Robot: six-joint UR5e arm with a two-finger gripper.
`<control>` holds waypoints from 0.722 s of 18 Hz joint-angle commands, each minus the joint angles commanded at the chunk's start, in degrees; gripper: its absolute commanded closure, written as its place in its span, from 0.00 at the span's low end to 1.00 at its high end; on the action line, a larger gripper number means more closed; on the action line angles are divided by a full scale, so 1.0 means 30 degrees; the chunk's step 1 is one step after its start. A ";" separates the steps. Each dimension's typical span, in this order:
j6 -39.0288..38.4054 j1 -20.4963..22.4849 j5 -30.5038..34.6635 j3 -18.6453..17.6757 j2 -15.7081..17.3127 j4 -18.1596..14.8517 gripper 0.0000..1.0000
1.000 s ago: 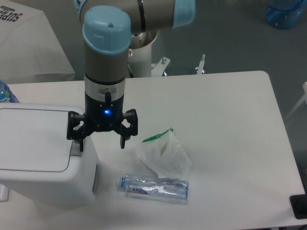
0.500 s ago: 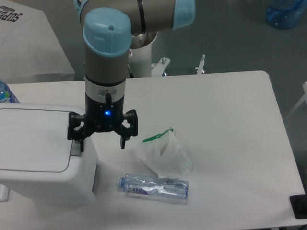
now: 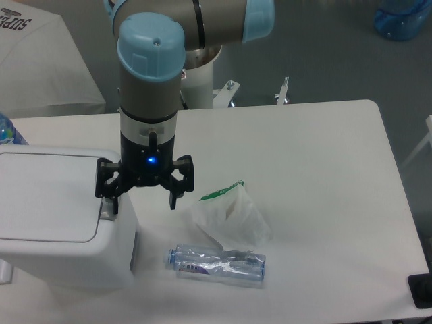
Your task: Open the trash can
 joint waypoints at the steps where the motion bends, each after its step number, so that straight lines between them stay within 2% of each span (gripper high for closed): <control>1: 0.0029 0.0000 0.0029 -0.0029 0.0000 0.0000 0.00; 7: 0.0029 0.0000 -0.0029 0.0204 0.0087 0.0290 0.00; 11: 0.0234 0.0175 -0.0001 0.0468 0.0176 0.2836 0.00; 13: 0.0263 0.0380 0.0116 0.0963 0.0117 0.3716 0.00</control>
